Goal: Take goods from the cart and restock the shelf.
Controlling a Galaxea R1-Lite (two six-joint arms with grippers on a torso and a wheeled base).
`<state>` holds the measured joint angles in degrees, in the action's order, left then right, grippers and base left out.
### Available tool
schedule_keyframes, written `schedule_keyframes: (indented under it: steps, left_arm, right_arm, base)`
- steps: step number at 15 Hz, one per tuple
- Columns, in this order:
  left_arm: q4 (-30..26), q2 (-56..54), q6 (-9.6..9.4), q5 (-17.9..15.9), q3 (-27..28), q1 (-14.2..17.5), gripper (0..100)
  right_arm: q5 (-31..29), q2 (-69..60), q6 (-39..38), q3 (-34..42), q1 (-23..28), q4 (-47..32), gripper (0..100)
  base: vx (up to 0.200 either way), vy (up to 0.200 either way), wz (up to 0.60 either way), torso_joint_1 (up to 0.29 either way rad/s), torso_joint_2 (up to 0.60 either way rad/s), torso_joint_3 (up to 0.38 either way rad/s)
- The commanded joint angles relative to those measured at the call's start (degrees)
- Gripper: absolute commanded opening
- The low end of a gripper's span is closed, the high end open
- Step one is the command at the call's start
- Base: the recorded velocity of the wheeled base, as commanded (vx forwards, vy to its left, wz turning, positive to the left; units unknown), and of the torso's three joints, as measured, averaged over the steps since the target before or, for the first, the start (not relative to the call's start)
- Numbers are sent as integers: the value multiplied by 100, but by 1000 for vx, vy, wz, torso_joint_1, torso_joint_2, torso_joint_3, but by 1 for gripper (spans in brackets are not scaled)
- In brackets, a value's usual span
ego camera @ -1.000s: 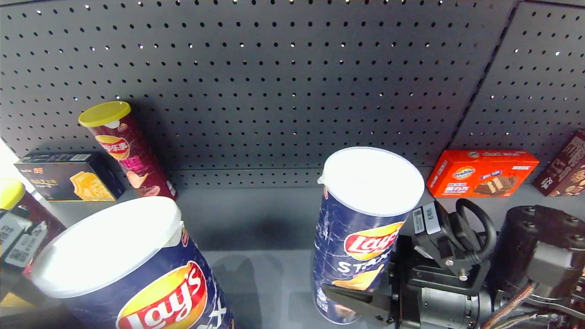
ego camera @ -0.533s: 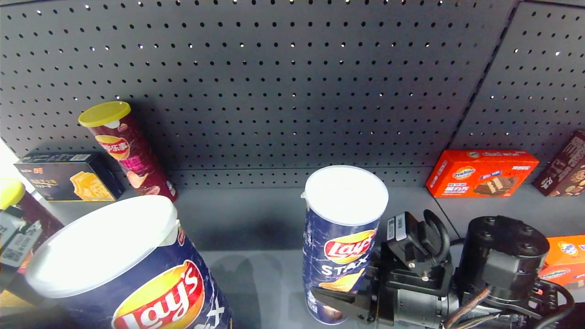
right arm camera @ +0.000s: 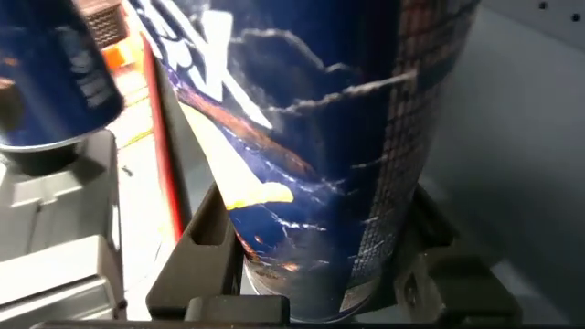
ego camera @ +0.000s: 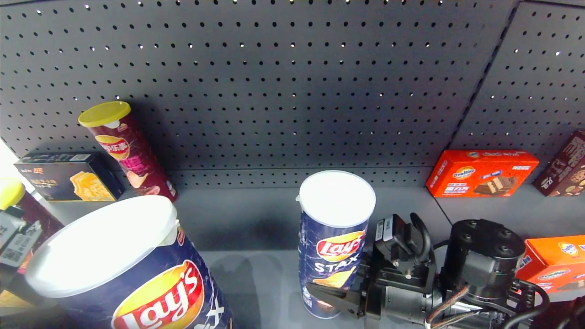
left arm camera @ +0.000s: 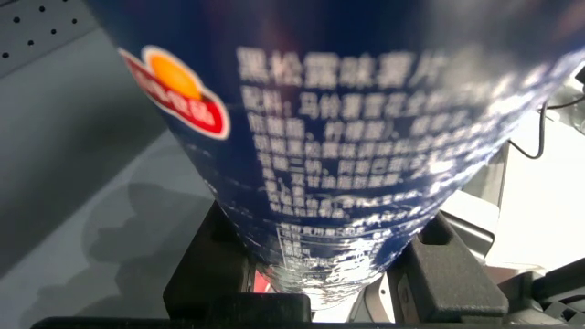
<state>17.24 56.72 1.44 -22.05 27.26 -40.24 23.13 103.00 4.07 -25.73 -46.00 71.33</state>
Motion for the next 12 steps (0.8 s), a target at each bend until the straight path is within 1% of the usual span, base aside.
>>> schedule_keyframes:
  steps: [1,2,6,12]
  left_arm:
    - [-1,5,6,-1,-10,-1,0]
    - [-1,5,6,-1,-10,8,0]
    - [-10,14,6,-18,-19,-1,0]
    - [-19,5,6,-27,-19,-1,0]
  right_arm:
    - [-107,133,15,-28,-6,-5,0]
    - [-203,159,23,-28,-24,22,100]
    - [-484,-122,32,165,-15,329,100]
    - [-484,-1871,32,1114,-6,136,100]
  base:
    - [0,0,0,0,0,0]
    - [0,0,0,0,0,0]
    - [0,0,0,0,0,0]
    - [0,0,0,0,0,0]
